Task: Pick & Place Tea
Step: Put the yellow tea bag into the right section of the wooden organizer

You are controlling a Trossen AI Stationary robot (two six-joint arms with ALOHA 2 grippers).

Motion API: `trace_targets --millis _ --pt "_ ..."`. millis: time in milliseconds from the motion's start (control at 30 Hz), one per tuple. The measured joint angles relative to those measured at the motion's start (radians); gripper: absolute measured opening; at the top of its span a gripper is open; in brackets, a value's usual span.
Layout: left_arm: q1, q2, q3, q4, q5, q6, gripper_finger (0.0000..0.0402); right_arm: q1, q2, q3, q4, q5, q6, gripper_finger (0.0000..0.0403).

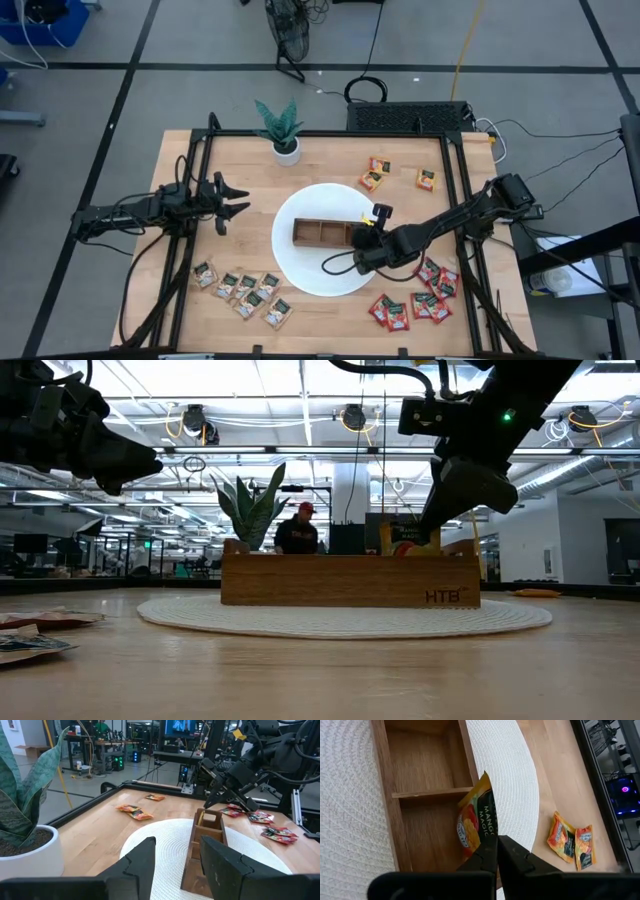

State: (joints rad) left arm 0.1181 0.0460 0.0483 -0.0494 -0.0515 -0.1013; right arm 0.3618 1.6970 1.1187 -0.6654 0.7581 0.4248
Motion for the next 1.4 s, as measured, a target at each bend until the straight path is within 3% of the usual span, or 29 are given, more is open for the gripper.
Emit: trace_targets --millis 167,467,733,967,1267,1400 --pt "0.0 0.0 0.0 0.0 0.0 0.0 0.0157 0.0 0.0 0.0 -0.001 0.001 0.0 0.0007" --pt "0.0 0.0 0.0 0.0 0.0 0.0 0.0157 -0.004 0.0 0.0 -0.001 0.08 0.006 0.008" --pt "0.0 0.0 0.0 0.0 0.0 0.0 0.0157 -0.025 -0.004 0.0 -0.001 0.083 0.0 0.012" --pt "0.0 0.0 0.0 0.0 0.0 0.0 0.0157 -0.025 -0.133 -0.001 -0.062 0.118 0.022 0.0127" --pt "0.0 0.0 0.0 0.0 0.0 0.0 0.0157 -0.136 -0.333 -0.062 -0.5 0.011 0.325 0.0128" --pt "0.0 0.0 0.0 0.0 0.0 0.0 0.0157 -0.247 -0.396 -0.204 -0.512 -0.108 0.372 0.0128"
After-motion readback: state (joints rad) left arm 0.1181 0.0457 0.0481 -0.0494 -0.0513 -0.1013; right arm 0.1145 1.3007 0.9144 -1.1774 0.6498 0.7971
